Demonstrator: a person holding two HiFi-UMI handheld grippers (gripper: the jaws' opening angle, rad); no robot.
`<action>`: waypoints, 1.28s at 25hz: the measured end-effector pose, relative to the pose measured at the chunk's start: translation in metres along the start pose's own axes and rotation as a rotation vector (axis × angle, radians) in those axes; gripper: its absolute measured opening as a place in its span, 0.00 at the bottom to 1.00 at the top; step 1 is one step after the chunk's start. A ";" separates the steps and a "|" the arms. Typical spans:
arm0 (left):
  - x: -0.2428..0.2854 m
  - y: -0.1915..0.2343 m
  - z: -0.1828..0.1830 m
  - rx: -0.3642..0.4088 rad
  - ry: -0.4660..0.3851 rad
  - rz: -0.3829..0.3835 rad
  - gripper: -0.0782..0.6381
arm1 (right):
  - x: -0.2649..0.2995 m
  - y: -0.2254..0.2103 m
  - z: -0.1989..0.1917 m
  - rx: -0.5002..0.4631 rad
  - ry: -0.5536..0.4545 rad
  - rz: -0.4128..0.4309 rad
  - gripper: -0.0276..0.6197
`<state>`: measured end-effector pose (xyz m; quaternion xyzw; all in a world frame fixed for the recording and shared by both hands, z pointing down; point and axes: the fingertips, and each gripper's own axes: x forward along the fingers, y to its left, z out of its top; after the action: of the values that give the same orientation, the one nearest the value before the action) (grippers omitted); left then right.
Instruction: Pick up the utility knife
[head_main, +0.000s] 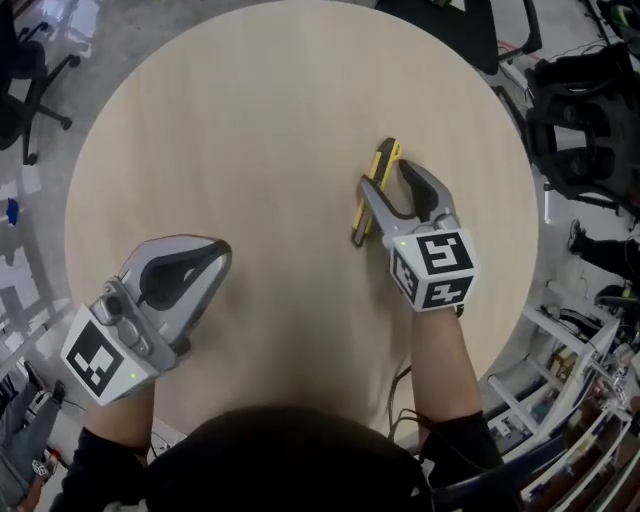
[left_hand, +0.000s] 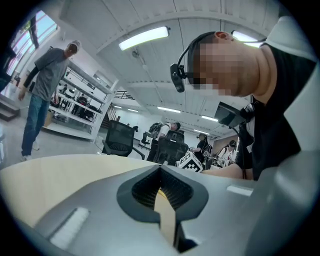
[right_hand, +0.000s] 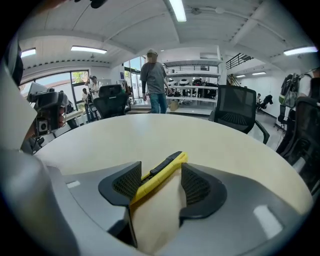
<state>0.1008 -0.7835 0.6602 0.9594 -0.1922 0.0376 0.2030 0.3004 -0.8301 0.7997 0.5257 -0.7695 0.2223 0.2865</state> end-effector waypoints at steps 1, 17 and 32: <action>0.002 -0.004 -0.002 0.002 -0.001 -0.008 0.09 | -0.001 0.001 -0.002 -0.006 0.008 0.005 0.45; -0.008 0.011 -0.008 -0.011 -0.007 0.005 0.09 | 0.009 0.020 0.017 -0.018 -0.001 0.070 0.17; -0.078 -0.067 0.099 0.076 -0.130 0.034 0.09 | -0.151 0.039 0.096 0.109 -0.175 0.076 0.17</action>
<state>0.0543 -0.7394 0.5327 0.9634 -0.2198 -0.0141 0.1526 0.2866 -0.7753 0.6260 0.5285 -0.7976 0.2278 0.1803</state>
